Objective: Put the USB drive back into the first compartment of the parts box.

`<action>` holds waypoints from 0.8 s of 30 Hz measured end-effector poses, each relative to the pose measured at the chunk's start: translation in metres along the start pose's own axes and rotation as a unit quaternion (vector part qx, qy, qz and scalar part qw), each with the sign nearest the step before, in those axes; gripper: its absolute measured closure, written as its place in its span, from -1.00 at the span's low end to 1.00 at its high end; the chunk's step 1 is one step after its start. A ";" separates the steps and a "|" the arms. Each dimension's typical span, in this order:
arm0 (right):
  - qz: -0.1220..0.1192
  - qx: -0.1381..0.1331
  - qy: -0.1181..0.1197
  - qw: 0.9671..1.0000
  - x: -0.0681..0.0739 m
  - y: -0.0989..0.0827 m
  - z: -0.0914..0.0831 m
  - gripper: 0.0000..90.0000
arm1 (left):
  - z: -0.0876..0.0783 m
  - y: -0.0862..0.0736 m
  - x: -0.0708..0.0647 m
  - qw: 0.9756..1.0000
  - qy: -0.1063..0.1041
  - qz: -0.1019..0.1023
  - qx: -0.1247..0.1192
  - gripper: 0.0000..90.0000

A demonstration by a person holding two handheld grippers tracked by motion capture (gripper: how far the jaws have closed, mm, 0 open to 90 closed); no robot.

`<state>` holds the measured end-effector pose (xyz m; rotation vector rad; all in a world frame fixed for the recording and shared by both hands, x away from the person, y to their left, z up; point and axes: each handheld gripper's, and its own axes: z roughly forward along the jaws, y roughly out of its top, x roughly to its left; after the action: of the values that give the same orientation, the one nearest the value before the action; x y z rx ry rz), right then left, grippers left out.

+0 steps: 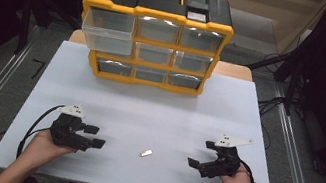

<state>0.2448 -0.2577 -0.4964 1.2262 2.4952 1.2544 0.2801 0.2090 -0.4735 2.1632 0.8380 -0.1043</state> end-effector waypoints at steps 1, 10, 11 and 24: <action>0.002 0.000 0.002 1.000 0.000 0.000 0.000 -1.00 | 0.000 0.000 0.000 1.000 0.003 0.002 0.001 -0.25; 0.000 0.003 0.005 1.000 0.001 -0.001 -0.003 -1.00 | 0.000 0.001 0.000 1.000 0.011 0.004 0.002 -0.32; 0.000 0.005 0.005 1.000 0.001 -0.001 -0.003 -1.00 | -0.001 0.002 -0.001 1.000 0.013 0.007 0.002 -0.32; -0.003 0.008 0.013 1.000 0.003 0.002 0.001 -1.00 | -0.005 0.004 -0.002 1.000 0.016 0.005 -0.007 -0.31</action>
<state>0.2444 -0.2542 -0.4949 1.2141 2.5309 1.2595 0.2802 0.2096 -0.4669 2.1603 0.8447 -0.0590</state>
